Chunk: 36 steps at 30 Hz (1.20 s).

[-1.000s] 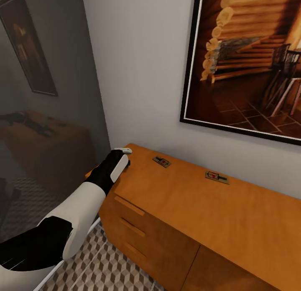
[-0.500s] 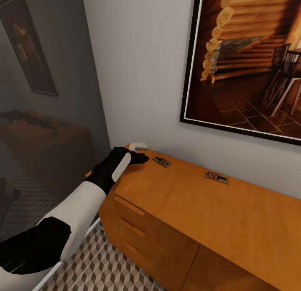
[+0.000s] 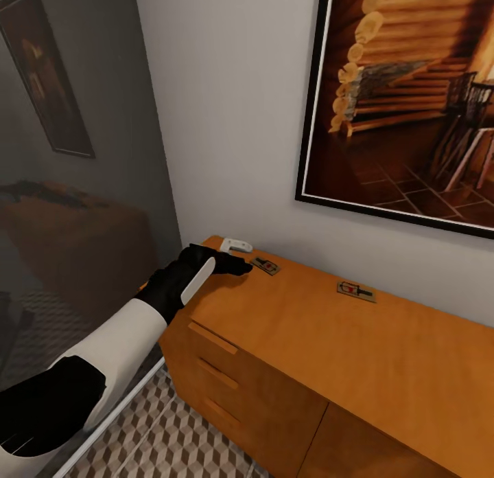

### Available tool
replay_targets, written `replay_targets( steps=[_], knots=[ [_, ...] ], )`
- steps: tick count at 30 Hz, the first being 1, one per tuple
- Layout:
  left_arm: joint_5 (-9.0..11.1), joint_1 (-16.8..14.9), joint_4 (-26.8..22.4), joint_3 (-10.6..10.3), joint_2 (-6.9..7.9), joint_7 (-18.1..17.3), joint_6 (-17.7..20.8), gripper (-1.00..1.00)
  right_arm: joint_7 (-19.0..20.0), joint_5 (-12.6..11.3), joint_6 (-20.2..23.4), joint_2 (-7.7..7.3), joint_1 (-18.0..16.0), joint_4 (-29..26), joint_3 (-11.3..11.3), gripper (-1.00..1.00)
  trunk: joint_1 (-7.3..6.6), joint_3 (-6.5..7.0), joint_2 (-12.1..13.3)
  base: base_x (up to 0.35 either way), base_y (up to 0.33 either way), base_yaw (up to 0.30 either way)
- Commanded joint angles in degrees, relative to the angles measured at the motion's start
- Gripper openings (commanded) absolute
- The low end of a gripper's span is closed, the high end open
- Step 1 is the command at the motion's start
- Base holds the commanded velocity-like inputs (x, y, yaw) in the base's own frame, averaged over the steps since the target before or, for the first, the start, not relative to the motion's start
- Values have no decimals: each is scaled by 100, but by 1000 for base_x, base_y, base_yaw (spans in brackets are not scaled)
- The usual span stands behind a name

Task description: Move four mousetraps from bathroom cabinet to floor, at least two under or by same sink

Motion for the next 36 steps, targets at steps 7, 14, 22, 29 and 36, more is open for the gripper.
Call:
replay_targets(
  steps=[7, 14, 22, 29, 36],
  knots=[
    [-22, -5, -7, -56, 72, -642, 11, 100, 22, -72, -266, -8, -4, 0, 42, -100, 0, -5, -3, 0, 0, 0],
    [-29, -4, -20, -509, 79, -823, 10, 100, 17, -77, -341, 10, -4, 0, 41, -100, 0, -5, -3, 0, 0, 0],
    [-37, -5, -62, -591, 170, -1132, 10, 100, 12, -77, -392, 19, -4, -101, 42, -100, 0, -5, -3, 0, 0, 0],
    [-192, -6, -1178, -589, 810, -3366, 13, 100, 3, -77, -410, 26, -4, -147, 42, -100, 0, -5, -3, 0, 0, 0],
    [-1612, -6, -2222, -631, 1240, -6196, -7, 100, -14, -77, -429, 26, -3, -149, 42, -100, 0, -5, -3, 0, 0, 0]
  ],
)
